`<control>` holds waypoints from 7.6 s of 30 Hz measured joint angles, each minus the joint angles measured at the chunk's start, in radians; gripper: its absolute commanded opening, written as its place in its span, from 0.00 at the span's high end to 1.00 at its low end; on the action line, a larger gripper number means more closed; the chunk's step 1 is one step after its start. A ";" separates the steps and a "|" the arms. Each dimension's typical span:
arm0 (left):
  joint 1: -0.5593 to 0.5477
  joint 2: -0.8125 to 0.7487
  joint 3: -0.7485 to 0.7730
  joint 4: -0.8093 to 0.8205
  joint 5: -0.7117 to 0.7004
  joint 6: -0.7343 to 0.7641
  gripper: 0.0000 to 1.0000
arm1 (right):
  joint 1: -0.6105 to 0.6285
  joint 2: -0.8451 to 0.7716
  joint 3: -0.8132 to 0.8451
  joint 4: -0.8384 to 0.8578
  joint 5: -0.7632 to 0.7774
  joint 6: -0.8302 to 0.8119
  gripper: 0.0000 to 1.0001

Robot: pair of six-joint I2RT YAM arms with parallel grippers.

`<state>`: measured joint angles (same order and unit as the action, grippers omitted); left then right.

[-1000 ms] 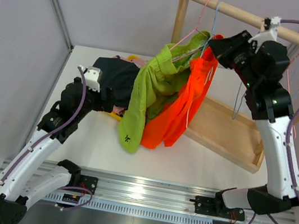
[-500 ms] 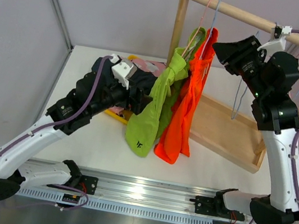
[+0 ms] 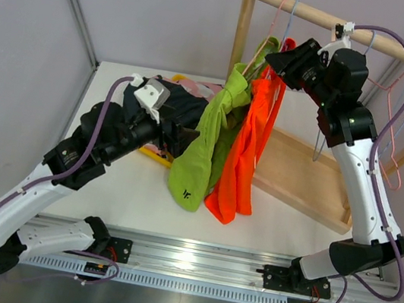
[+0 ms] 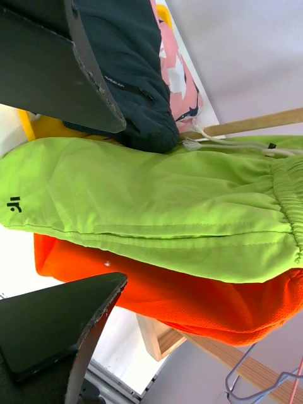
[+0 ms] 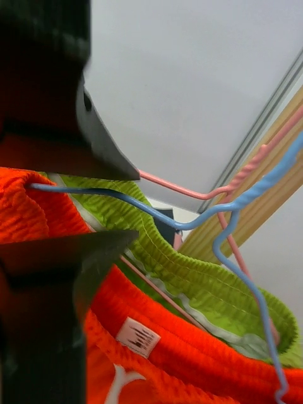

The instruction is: Remove the shorts from the hanger

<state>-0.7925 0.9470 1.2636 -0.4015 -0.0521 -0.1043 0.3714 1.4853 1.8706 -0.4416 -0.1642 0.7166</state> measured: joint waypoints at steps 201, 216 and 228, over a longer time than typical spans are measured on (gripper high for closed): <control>0.525 0.620 1.233 -0.139 -0.446 0.213 1.00 | -0.304 -0.777 -0.597 -0.458 -0.152 -0.054 0.01; 0.461 0.706 0.879 0.072 -0.268 0.201 1.00 | -0.304 -0.822 -0.607 -0.472 -0.143 -0.051 0.01; 0.469 0.662 0.276 0.216 -0.248 0.109 0.01 | -0.304 -0.814 -0.592 -0.398 -0.251 -0.039 0.01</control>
<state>-0.3237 1.6089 1.5394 -0.1860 -0.3000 0.0048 0.0669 0.6708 1.2789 -0.8398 -0.4149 0.6773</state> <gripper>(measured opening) 0.724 0.993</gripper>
